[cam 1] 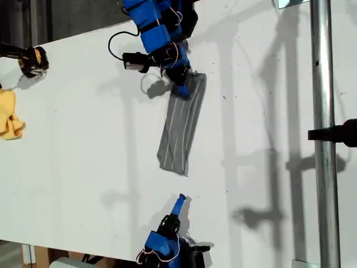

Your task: Grasp corners of a towel and fold twice.

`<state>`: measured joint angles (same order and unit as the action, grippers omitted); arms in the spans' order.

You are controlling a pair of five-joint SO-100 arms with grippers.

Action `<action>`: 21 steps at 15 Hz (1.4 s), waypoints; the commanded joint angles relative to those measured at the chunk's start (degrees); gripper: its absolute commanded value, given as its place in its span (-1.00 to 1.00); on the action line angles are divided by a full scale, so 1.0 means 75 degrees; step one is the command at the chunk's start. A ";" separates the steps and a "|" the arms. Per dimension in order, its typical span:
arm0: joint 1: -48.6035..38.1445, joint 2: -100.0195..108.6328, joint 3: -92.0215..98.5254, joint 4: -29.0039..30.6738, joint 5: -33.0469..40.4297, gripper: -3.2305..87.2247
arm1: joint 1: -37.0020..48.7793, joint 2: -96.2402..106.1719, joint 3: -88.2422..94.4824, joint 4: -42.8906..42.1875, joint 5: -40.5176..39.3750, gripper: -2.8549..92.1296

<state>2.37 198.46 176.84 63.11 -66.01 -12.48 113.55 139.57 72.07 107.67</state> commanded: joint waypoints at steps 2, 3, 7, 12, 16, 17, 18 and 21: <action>0.0164 0.0047 -0.0281 0.0152 -0.0164 -0.50 | 0.0176 -0.1090 -0.0727 -0.0973 -0.0340 -0.06; 0.0164 0.0047 -0.0293 0.0188 -0.0164 -0.50 | 0.0047 -0.1641 -0.1043 -0.1184 -0.0340 -0.06; 0.0105 0.0047 -0.0281 0.0234 -0.0164 -0.50 | -0.0188 -0.2719 -0.1758 -0.1465 -0.0445 -0.15; 0.0176 0.0047 -0.0281 0.0293 -0.0270 -0.50 | -0.0141 -0.2215 -0.1863 -0.0645 -0.0117 -0.87; 0.0187 0.0047 -0.0281 0.0328 -0.0270 -0.50 | 0.0000 0.1113 0.0293 -0.0539 0.0422 -0.94; 0.0187 0.0047 -0.0281 0.0328 -0.0270 -0.50 | -0.0023 0.2203 0.0809 -0.0152 0.0680 -0.94; 0.0176 0.0047 -0.0281 0.0328 -0.0281 -0.50 | -0.0059 0.2977 0.0949 0.0422 0.0809 -0.94; 0.0152 0.0047 -0.0281 0.0352 -0.0270 -0.50 | -0.0047 0.3504 0.0434 0.0984 0.0527 -0.94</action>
<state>3.08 198.46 176.75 65.57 -67.50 -13.10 137.99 146.16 79.19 112.76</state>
